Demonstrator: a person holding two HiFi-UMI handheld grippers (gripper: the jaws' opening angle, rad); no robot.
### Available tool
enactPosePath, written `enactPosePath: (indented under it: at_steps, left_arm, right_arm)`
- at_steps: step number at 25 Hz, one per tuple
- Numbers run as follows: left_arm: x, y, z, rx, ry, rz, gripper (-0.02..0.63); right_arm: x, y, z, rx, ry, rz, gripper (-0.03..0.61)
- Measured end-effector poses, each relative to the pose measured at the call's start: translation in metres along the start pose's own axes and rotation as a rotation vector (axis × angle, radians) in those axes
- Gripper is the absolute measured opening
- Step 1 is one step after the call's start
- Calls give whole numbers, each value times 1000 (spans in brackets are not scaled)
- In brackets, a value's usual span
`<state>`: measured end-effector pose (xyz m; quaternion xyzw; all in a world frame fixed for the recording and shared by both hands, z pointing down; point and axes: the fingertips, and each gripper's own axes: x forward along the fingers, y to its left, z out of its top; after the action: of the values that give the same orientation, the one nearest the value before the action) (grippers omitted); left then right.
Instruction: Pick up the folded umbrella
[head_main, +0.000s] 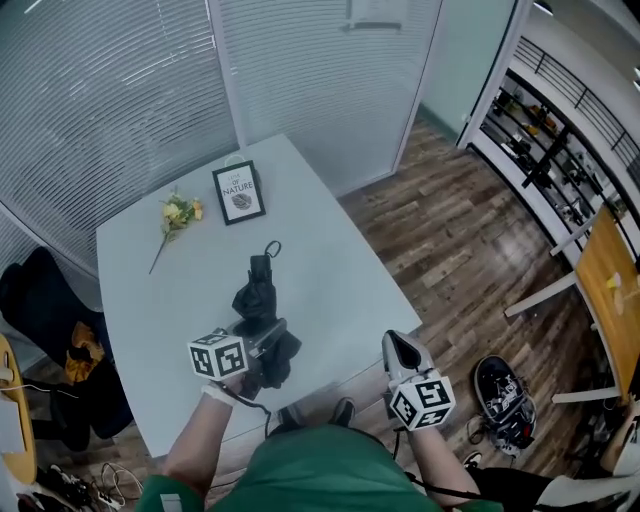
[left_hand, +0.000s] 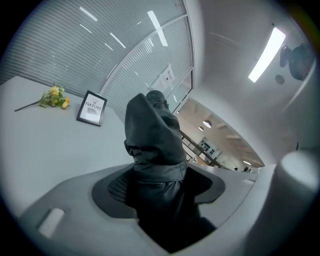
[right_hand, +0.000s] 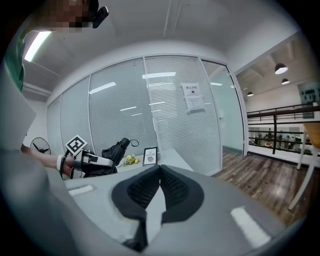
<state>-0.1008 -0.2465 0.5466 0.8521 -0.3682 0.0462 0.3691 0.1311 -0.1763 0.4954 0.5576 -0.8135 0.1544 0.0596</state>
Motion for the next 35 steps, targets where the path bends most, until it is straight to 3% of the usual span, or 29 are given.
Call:
enactPosePath:
  at_steps: [6,15,23,35]
  left_arm:
    - [-34,-35,46,-24,-147,-16,301]
    - [-83,-85,103,55,-347,-125,302]
    - [-126,-106,147,97,-514,-141,302]
    - [-109,-89,137,65,-494,-127,302]
  right_arm:
    - [3,4,30,-35,-60,19,5]
    - [9,21,73,-129,-119,68,5]
    - [3,39,106,-130,-187,99,3]
    - [13,29,106,-134,-185,91,5]
